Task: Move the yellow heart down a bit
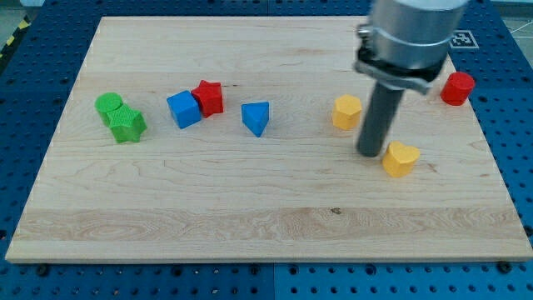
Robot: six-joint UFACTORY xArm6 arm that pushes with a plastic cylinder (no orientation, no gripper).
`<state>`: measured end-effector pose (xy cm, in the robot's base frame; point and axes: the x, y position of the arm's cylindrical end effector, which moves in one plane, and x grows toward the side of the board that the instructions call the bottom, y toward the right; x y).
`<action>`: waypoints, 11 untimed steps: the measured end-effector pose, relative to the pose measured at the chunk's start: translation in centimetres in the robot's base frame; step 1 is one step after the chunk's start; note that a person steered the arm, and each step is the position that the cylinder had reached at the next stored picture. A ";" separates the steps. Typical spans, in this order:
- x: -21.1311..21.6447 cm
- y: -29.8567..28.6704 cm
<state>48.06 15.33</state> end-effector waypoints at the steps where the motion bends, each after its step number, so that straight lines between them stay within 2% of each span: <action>1: 0.0 1.5; 4: 5.0 3.6; 5: 4.6 2.4; 7: 0.8 3.0; 11: 2.2 6.4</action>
